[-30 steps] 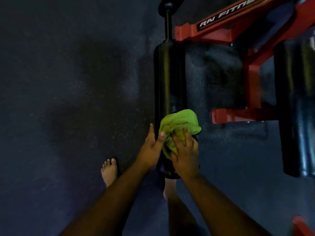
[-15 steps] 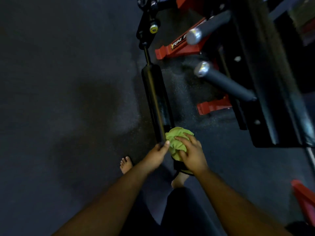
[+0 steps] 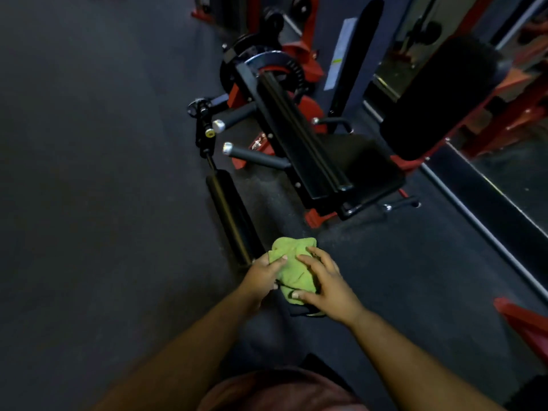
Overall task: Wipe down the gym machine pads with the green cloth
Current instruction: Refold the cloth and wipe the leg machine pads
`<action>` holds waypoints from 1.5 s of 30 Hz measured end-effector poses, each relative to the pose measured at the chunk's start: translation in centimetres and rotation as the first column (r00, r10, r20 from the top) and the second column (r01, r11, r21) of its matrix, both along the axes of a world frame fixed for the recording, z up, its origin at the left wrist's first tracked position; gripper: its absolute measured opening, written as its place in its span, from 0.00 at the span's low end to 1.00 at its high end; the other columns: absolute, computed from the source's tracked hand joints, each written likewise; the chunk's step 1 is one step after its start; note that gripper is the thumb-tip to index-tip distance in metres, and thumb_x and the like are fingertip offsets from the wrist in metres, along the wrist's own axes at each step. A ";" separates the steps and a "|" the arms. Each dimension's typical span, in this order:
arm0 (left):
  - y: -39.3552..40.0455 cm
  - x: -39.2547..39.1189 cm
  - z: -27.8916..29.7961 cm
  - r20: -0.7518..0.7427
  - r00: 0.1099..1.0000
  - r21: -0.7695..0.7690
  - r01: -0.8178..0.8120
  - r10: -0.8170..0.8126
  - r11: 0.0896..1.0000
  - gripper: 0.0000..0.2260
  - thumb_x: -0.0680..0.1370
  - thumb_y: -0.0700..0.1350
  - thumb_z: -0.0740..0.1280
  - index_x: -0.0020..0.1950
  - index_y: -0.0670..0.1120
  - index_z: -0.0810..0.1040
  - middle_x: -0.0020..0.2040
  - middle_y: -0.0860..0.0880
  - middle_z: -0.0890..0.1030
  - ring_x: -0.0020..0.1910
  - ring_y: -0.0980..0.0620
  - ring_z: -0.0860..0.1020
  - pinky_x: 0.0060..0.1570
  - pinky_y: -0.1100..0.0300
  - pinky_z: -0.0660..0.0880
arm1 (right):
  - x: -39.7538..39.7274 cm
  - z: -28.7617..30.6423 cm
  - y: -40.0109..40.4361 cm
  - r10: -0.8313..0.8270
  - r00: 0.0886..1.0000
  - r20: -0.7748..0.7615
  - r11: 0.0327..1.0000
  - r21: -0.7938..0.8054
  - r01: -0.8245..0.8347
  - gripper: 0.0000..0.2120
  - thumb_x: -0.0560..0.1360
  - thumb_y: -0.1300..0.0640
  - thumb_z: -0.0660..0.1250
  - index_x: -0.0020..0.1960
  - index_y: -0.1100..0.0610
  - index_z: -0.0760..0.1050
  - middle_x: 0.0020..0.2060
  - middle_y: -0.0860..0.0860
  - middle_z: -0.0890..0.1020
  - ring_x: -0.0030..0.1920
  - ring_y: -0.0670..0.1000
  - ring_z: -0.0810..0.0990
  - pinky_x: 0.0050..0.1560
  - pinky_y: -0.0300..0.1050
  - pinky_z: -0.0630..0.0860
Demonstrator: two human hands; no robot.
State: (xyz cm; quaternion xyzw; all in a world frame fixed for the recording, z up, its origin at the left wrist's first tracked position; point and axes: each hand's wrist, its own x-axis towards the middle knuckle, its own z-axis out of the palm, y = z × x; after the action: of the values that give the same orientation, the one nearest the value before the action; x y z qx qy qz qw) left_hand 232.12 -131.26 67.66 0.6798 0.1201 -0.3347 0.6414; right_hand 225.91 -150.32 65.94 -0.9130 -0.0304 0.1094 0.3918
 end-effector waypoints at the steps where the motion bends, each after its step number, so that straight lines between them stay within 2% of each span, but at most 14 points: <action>1: -1.0 -0.7 0.3 0.038 0.999 0.010 0.017 -0.017 1.000 0.06 0.84 0.47 0.65 0.58 0.51 0.79 0.52 0.53 0.84 0.49 0.57 0.82 0.46 0.59 0.78 | -1.1 0.6 -1.3 -0.052 0.999 0.002 0.998 0.036 0.051 0.41 0.68 0.30 0.73 0.77 0.39 0.63 0.77 0.38 0.56 0.77 0.46 0.58 0.74 0.48 0.60; 4: -5.4 -3.1 2.2 0.128 0.987 -0.017 0.098 -0.095 0.995 0.05 0.82 0.43 0.68 0.55 0.48 0.82 0.53 0.50 0.86 0.49 0.56 0.84 0.51 0.60 0.80 | -4.4 2.1 -6.0 -0.300 0.954 -0.021 0.937 0.183 0.298 0.45 0.70 0.26 0.68 0.80 0.40 0.57 0.78 0.42 0.58 0.79 0.48 0.59 0.76 0.47 0.60; 9: -12.5 -5.3 5.8 0.225 0.938 -0.055 0.283 -0.264 0.958 0.06 0.80 0.41 0.68 0.56 0.50 0.80 0.50 0.52 0.85 0.49 0.56 0.83 0.53 0.62 0.78 | -7.2 5.5 -12.1 -0.481 0.829 -0.286 0.725 0.402 0.560 0.38 0.80 0.47 0.69 0.83 0.48 0.53 0.72 0.45 0.73 0.67 0.37 0.73 0.60 0.28 0.67; 16: -18.3 -2.9 9.4 0.294 0.898 -0.154 0.382 -0.327 0.911 0.17 0.70 0.43 0.72 0.58 0.49 0.77 0.50 0.53 0.83 0.52 0.55 0.81 0.53 0.59 0.78 | -7.0 8.2 -18.1 -0.567 0.798 -0.204 0.654 0.477 0.587 0.13 0.77 0.51 0.74 0.59 0.54 0.81 0.53 0.44 0.85 0.56 0.45 0.83 0.55 0.36 0.76; 20: -21.2 0.6 9.3 0.312 0.906 -0.151 0.345 -0.286 0.927 0.26 0.68 0.44 0.76 0.64 0.46 0.73 0.59 0.44 0.82 0.56 0.51 0.81 0.57 0.54 0.79 | -4.1 9.2 -21.2 -0.637 0.765 -0.101 0.642 0.480 0.598 0.06 0.80 0.56 0.71 0.51 0.59 0.79 0.43 0.50 0.82 0.45 0.46 0.79 0.50 0.44 0.76; 23: -23.5 4.5 8.8 0.332 0.904 -0.124 0.325 -0.270 0.938 0.30 0.70 0.43 0.80 0.66 0.46 0.69 0.61 0.46 0.80 0.56 0.55 0.81 0.53 0.61 0.79 | -1.3 10.4 -23.6 -0.703 0.709 -0.055 0.600 0.490 0.633 0.06 0.80 0.54 0.70 0.50 0.57 0.78 0.41 0.50 0.81 0.43 0.47 0.78 0.48 0.47 0.75; 30: -27.9 12.3 8.3 0.405 0.859 0.168 0.267 -0.313 0.949 0.49 0.57 0.62 0.84 0.69 0.50 0.62 0.63 0.50 0.76 0.60 0.51 0.78 0.63 0.53 0.76 | 3.7 14.7 -28.4 -0.795 0.604 0.051 0.503 0.612 0.611 0.06 0.79 0.59 0.71 0.48 0.61 0.76 0.39 0.49 0.81 0.41 0.47 0.79 0.42 0.45 0.76; 33: -30.0 14.8 9.1 0.374 0.896 0.137 0.204 -0.241 0.969 0.35 0.69 0.50 0.82 0.70 0.47 0.68 0.58 0.51 0.77 0.52 0.55 0.78 0.50 0.62 0.77 | 6.0 16.3 -30.6 -0.803 0.594 0.046 0.471 0.659 0.586 0.04 0.79 0.60 0.71 0.48 0.58 0.77 0.40 0.50 0.82 0.42 0.49 0.80 0.45 0.48 0.78; 35: -31.1 16.3 9.1 0.376 0.901 0.176 0.159 -0.215 0.972 0.27 0.72 0.51 0.79 0.66 0.48 0.73 0.59 0.50 0.79 0.52 0.53 0.79 0.51 0.58 0.79 | 7.4 17.0 -32.0 -0.809 0.587 0.016 0.432 0.692 0.577 0.03 0.79 0.58 0.71 0.47 0.54 0.78 0.41 0.53 0.83 0.43 0.52 0.81 0.47 0.51 0.78; 37: -32.0 18.0 9.2 0.402 0.797 0.454 0.255 -0.452 0.854 0.23 0.71 0.61 0.77 0.61 0.53 0.77 0.59 0.50 0.81 0.56 0.50 0.80 0.56 0.52 0.78 | 9.0 17.7 -33.9 -0.792 0.610 0.011 0.447 0.690 0.569 0.04 0.79 0.58 0.72 0.46 0.53 0.79 0.42 0.54 0.84 0.44 0.53 0.81 0.50 0.54 0.78; 40: -34.1 19.9 10.8 0.195 0.449 0.879 0.314 -0.872 0.358 0.27 0.70 0.70 0.71 0.64 0.59 0.77 0.63 0.53 0.79 0.66 0.47 0.75 0.63 0.49 0.71 | 11.0 19.0 -37.0 -0.678 0.728 0.101 0.652 0.539 0.533 0.04 0.77 0.57 0.74 0.47 0.55 0.80 0.42 0.51 0.83 0.44 0.49 0.81 0.49 0.49 0.78; 42: -37.3 21.2 12.0 0.346 0.269 0.866 0.277 -0.899 0.416 0.37 0.69 0.69 0.72 0.75 0.60 0.68 0.72 0.51 0.72 0.73 0.46 0.67 0.69 0.46 0.67 | 12.3 20.5 -39.2 -0.516 0.843 0.151 0.814 0.391 0.429 0.06 0.75 0.57 0.76 0.48 0.56 0.80 0.42 0.48 0.83 0.43 0.44 0.81 0.47 0.42 0.78; 44: -41.4 22.2 13.7 0.585 0.103 0.690 0.457 -0.804 0.561 0.44 0.70 0.64 0.75 0.81 0.59 0.59 0.79 0.52 0.63 0.79 0.48 0.59 0.77 0.48 0.60 | 13.6 21.9 -41.7 -0.308 0.936 0.172 0.934 0.239 0.264 0.07 0.75 0.55 0.77 0.49 0.55 0.81 0.43 0.48 0.84 0.44 0.43 0.82 0.49 0.42 0.78; 45: -43.3 22.4 14.4 0.645 0.039 0.627 0.543 -0.763 0.558 0.43 0.70 0.60 0.77 0.81 0.57 0.60 0.81 0.52 0.60 0.81 0.51 0.55 0.79 0.52 0.55 | 14.3 22.6 -42.9 -0.213 0.960 0.184 0.970 0.158 0.185 0.07 0.74 0.54 0.77 0.50 0.53 0.81 0.45 0.48 0.85 0.46 0.44 0.82 0.51 0.43 0.78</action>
State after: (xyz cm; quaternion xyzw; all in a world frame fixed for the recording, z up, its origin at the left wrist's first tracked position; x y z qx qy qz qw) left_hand 254.50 -174.52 82.09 0.7816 -0.5241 -0.1660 0.2947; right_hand 240.18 -193.20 88.49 -0.8881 0.0151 -0.0249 0.4587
